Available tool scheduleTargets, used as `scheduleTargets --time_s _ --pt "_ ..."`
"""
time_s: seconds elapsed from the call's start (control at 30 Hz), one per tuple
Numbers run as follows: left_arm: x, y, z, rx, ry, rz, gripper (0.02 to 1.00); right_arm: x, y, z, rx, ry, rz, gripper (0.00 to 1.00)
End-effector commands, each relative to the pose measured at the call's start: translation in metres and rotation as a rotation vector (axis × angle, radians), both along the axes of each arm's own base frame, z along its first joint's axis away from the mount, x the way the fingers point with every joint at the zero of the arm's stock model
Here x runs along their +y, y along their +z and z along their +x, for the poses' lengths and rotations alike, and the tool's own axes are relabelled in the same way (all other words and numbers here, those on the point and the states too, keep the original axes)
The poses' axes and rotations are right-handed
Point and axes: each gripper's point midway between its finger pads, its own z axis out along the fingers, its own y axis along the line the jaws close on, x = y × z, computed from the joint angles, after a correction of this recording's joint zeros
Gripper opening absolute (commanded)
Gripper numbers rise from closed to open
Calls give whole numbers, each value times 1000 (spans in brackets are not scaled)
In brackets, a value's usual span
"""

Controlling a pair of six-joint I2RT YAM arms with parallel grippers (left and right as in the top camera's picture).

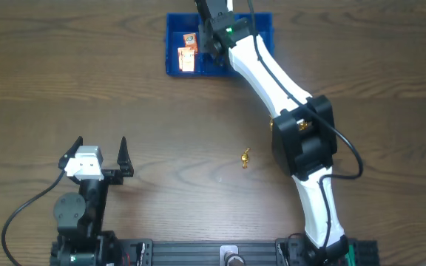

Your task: Sort Candies Into Trays

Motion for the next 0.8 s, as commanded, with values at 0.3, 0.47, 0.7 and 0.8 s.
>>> scheduleTargets --time_s 0.3,0.47,0.7,0.8 --pt "-3 -17 0 38 -17 0 998 -2 13 10 -36 -17 25 715" --pt "-3 -17 0 38 -17 1 998 -20 67 -20 -62 -55 -59 879" --pt "-3 -17 0 38 -17 1 998 -31 141 -117 15 16 -103 1000" --pt "-3 -17 0 38 -17 1 998 -42 142 -154 52 -10 -82 1000"
